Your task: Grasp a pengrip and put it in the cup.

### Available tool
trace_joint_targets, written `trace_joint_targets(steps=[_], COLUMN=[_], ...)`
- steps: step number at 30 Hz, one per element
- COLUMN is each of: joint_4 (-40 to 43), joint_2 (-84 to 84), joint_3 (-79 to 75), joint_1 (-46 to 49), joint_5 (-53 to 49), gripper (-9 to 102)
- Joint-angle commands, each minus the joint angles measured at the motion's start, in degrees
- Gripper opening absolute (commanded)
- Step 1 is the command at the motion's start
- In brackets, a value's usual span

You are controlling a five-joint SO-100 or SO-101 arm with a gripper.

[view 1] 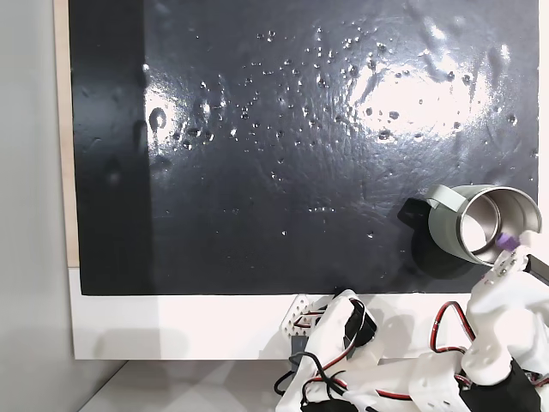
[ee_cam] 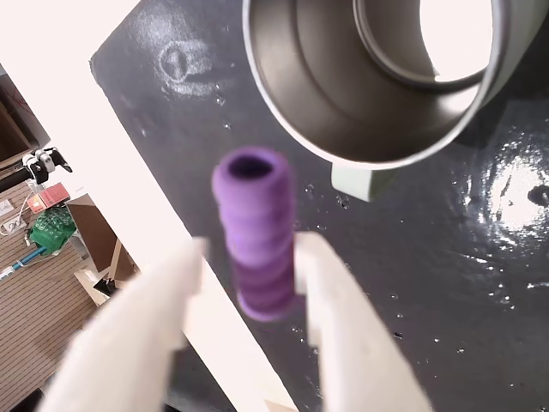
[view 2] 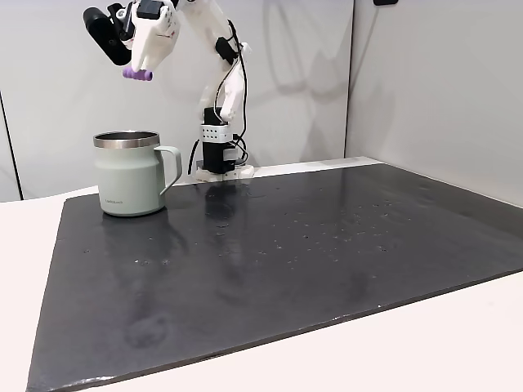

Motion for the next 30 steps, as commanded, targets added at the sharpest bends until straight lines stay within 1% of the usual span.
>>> trace_joint_targets(steps=[1,5,30], joint_4=[-2.0,-1.9,-2.2], joint_2=[2.7,3.0,2.8], joint_3=[0.2,0.3,1.1], joint_1=[0.8,0.6,0.1], joint_5=[-0.7,-0.7,-0.9], gripper=[33,35,34])
